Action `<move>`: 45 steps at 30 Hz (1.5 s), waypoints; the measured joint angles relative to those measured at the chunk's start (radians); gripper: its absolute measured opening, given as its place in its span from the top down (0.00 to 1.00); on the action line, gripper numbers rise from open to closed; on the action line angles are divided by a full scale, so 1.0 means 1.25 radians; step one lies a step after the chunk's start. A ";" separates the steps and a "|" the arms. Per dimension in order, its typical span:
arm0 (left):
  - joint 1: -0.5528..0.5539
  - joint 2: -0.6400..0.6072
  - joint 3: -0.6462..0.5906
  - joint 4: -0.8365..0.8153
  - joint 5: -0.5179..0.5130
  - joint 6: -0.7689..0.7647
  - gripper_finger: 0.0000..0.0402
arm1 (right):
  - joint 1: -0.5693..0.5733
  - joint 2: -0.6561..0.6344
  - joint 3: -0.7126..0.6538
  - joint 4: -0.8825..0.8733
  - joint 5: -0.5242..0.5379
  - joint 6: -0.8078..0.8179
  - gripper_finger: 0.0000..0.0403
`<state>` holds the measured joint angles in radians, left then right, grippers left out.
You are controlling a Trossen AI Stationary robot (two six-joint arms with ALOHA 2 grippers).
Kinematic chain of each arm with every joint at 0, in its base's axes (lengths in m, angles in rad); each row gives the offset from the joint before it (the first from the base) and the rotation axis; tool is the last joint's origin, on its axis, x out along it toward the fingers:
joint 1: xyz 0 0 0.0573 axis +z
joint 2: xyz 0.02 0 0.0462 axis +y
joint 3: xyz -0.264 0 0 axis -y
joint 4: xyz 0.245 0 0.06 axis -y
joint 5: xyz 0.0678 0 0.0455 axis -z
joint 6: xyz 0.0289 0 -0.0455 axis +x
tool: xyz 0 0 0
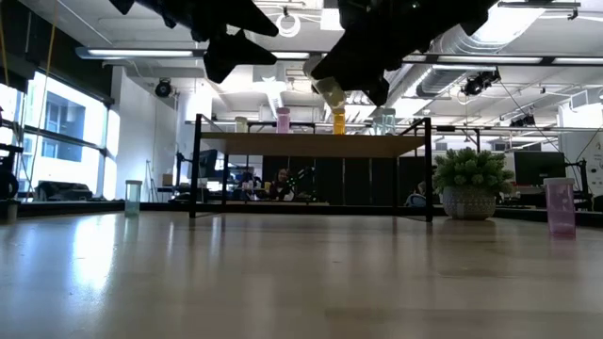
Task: Pick and place medicine bottles onto shelf by color
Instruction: Put the left yellow pill bottle on the shelf aligned with the other yellow pill bottle
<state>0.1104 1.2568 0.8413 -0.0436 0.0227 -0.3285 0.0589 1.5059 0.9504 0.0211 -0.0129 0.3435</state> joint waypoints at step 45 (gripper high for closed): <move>-0.068 0.236 0.000 0.244 0.086 -0.109 0.51 | 0.075 0.062 0.000 0.008 -0.056 0.040 0.78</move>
<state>0.0257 1.5513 0.8410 0.2611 0.1297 -0.4642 0.1528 1.5839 0.9508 0.0313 -0.0830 0.3931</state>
